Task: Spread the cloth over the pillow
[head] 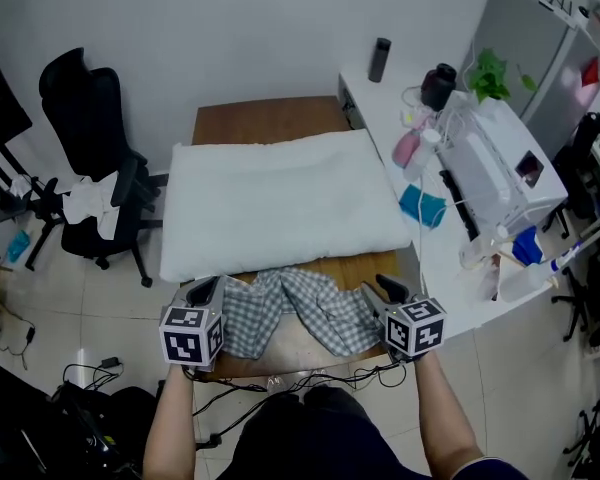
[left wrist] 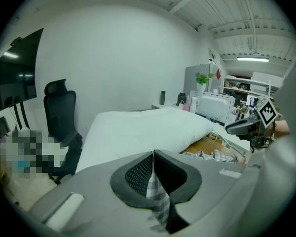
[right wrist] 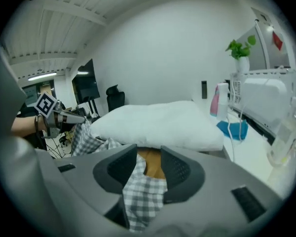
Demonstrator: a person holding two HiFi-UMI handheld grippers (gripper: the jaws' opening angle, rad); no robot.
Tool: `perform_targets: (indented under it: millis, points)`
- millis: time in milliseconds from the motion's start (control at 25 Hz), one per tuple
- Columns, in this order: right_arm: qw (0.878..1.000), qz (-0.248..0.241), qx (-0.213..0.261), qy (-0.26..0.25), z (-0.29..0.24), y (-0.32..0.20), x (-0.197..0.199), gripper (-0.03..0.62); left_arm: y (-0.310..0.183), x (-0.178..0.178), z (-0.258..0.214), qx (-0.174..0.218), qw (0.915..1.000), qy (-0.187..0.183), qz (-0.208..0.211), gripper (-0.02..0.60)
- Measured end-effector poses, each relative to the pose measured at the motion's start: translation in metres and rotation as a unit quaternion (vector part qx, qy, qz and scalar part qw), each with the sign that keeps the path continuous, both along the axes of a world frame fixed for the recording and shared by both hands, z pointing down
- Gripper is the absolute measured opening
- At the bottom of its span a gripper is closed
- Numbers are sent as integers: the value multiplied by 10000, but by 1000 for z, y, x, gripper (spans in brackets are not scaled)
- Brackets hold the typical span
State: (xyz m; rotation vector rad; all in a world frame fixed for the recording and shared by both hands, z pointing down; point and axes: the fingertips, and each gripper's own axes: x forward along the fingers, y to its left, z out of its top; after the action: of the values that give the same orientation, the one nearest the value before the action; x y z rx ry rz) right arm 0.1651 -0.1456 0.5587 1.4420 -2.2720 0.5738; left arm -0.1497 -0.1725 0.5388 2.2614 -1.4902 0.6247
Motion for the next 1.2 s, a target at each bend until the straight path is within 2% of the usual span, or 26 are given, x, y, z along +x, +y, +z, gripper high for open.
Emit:
perform_targets:
  millis: [80, 160, 280, 520, 640, 720, 840, 1000, 1200]
  points:
    - [9994, 14, -348, 75, 28, 4, 3, 167, 0, 2, 1, -20, 10000, 3, 4, 20]
    - [9971, 8, -746, 157, 57, 8, 5, 198, 0, 5, 3, -39, 10000, 17, 17, 20]
    - [9922, 120, -1225, 177, 90, 11, 6, 198, 3, 7, 4, -70, 10000, -3, 37, 20]
    - [9847, 216, -1722, 150, 119, 10, 3, 197, 4, 7, 5, -113, 9999, -20, 26, 20]
    - [9808, 244, -1923, 206, 132, 16, 4, 163, 5, 6, 5, -107, 9999, -9, 19, 20]
    - [9805, 257, -1924, 293, 135, 18, 4, 86, 6, 3, 5, -112, 9999, -5, -3, 20]
    - [9821, 211, -1848, 307, 132, 18, 5, 36, 6, -2, 6, -126, 9999, 2, -55, 20]
    - [9886, 163, -1482, 228, 104, 15, 7, 34, 6, -11, 2, -68, 9999, 22, -157, 20]
    - [9968, 148, -777, 80, 47, 9, 14, 28, 8, -21, -10, 103, 9995, 79, -301, 20]
